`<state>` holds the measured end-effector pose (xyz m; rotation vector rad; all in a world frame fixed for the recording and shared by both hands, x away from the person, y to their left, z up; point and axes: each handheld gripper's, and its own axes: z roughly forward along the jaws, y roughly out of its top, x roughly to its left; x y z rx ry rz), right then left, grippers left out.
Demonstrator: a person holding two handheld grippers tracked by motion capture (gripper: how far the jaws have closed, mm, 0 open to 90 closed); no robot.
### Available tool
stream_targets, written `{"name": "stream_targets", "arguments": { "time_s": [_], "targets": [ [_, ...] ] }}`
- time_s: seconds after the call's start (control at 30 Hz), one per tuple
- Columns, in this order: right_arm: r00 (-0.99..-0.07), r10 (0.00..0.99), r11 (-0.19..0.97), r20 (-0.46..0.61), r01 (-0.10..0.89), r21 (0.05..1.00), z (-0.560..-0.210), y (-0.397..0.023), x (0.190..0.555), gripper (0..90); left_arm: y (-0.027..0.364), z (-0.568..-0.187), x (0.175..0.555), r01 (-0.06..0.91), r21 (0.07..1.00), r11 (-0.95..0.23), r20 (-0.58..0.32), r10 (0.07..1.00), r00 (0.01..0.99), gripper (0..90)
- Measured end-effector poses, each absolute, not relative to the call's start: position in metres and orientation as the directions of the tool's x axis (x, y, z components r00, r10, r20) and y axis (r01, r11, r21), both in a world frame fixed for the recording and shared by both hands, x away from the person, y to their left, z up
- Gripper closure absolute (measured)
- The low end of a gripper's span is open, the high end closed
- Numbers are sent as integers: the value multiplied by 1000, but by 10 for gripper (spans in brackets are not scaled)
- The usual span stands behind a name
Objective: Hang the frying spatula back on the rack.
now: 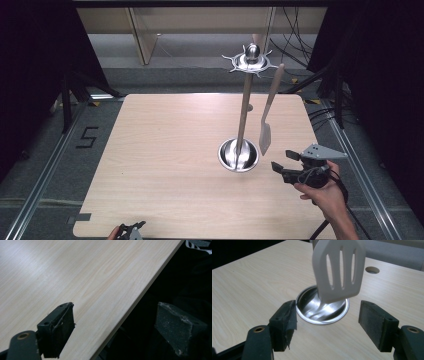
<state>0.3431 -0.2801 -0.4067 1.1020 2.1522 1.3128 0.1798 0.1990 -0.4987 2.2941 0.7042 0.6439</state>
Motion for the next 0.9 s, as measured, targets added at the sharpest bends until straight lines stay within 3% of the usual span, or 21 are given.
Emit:
{"name": "stream_targets", "arguments": {
  "time_s": [0.9],
  "targets": [
    [-632, 772, 308, 66, 462, 832, -431, -277, 331, 317, 200, -500, 178, 306, 679, -667, 260, 608, 750, 149]
  ]
}}
